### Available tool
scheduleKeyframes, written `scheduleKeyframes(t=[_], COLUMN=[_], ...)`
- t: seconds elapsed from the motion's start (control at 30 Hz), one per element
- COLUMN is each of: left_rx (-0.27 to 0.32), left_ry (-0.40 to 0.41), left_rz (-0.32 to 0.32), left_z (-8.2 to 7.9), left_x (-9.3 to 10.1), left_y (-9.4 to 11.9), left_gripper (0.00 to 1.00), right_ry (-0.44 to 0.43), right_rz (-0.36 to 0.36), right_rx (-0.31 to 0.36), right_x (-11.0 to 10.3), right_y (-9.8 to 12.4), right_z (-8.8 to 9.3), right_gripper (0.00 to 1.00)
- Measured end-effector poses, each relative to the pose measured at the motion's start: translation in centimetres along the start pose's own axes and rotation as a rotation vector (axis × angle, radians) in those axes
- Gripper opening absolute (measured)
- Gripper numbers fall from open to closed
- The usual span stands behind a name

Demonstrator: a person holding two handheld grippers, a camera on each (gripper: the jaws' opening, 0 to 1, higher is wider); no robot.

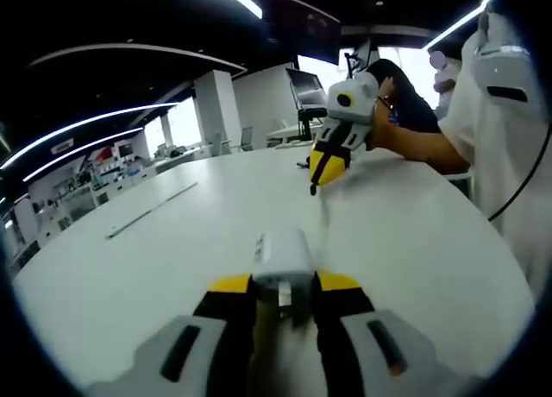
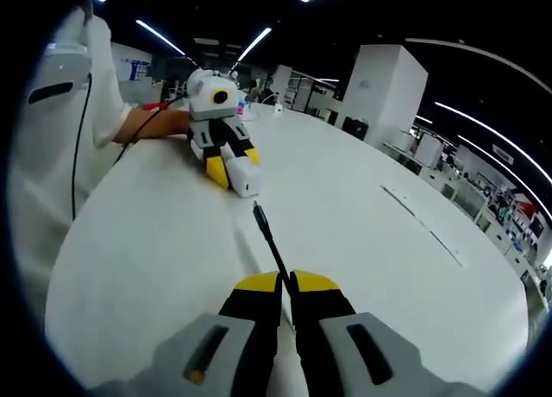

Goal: Plug the desk Type‑C cable into the charger adapter.

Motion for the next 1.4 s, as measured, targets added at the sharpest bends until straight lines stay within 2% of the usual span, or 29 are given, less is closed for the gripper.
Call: scheduleKeyframes(t=[1.4], left_rx=[0.015], left_ry=[-0.005], left_rz=[0.052], left_z=[-0.3], left_x=[0.87], left_y=[-0.16], left_gripper=[0.26], right_ry=[0.005], right_rz=[-0.038], right_rx=[0.001], right_x=[-0.97], right_y=[-0.74], right_z=[-0.2], right_gripper=[0.03])
Point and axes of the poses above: the point that each gripper's makers call its tool centre point, and the gripper's own axes: y roughly backward along the fingers, x roughly to its right, z roughly out of its underside, the point moved 4 cm from there along y, roughly backward along the fingers, and after that the axes turned 5 degrees about -y, right-handed, at the moved point
